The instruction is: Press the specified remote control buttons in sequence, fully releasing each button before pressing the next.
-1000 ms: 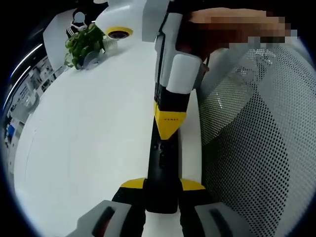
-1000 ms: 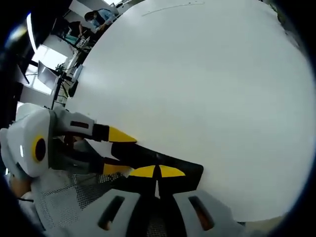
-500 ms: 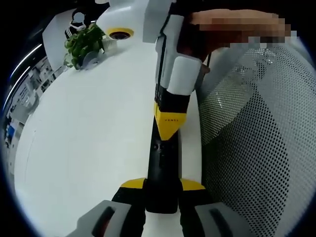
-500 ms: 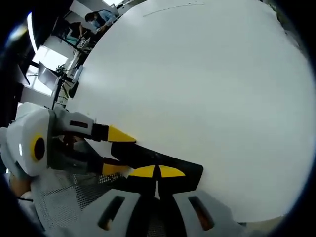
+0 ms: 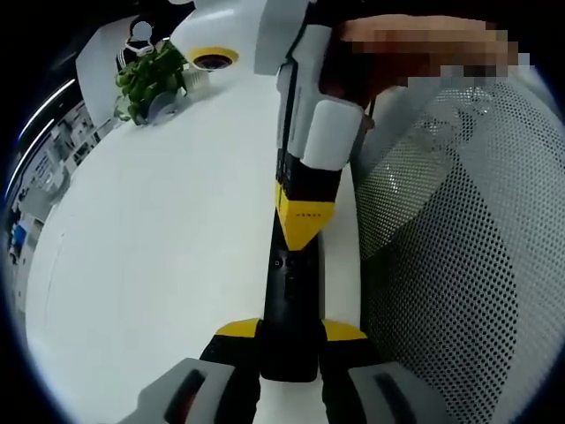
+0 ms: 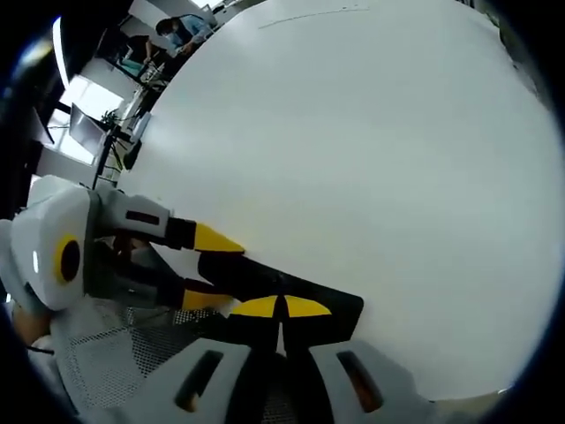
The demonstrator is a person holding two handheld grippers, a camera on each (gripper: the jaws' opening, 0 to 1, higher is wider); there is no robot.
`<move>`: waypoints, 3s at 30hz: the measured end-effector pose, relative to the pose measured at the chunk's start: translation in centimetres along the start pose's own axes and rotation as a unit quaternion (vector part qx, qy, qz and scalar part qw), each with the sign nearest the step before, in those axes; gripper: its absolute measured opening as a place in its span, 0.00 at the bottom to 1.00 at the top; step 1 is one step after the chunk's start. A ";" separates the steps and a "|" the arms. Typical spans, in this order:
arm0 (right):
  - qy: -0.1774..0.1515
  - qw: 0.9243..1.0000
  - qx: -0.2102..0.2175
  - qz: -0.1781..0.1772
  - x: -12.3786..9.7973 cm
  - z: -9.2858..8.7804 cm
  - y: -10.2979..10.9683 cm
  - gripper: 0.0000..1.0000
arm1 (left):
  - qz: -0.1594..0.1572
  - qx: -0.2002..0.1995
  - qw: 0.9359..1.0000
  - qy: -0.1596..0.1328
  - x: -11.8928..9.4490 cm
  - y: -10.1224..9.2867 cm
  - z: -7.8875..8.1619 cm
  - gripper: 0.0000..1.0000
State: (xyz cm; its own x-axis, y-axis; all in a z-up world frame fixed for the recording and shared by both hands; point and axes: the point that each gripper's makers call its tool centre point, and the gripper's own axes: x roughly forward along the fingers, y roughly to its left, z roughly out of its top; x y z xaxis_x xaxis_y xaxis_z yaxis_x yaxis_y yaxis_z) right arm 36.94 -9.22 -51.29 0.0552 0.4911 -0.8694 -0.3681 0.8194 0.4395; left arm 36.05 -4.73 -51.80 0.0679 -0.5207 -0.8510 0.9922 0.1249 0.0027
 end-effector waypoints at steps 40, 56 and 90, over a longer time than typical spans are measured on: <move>0.040 0.999 0.010 0.000 -0.3 -1.4 -0.3 0.00 | 0.000 0.001 1.000 0.000 0.0 0.0 0.0 0.25; 0.038 0.999 0.020 0.005 -0.2 -1.3 -0.3 0.00 | -0.002 0.009 1.000 -0.001 0.0 0.0 0.0 0.24; 0.040 0.999 0.017 -0.015 -0.4 -1.5 -0.7 0.00 | 0.005 0.037 0.999 -0.001 0.1 0.1 0.3 0.29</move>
State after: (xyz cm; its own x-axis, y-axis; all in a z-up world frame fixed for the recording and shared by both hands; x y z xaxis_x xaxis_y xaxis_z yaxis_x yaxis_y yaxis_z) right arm 35.78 -10.47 -51.63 -0.0089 0.4430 -0.8965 -0.3347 0.8435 0.4202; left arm 36.20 -5.03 -51.70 0.0790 -0.5216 -0.8495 0.9964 0.0684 0.0506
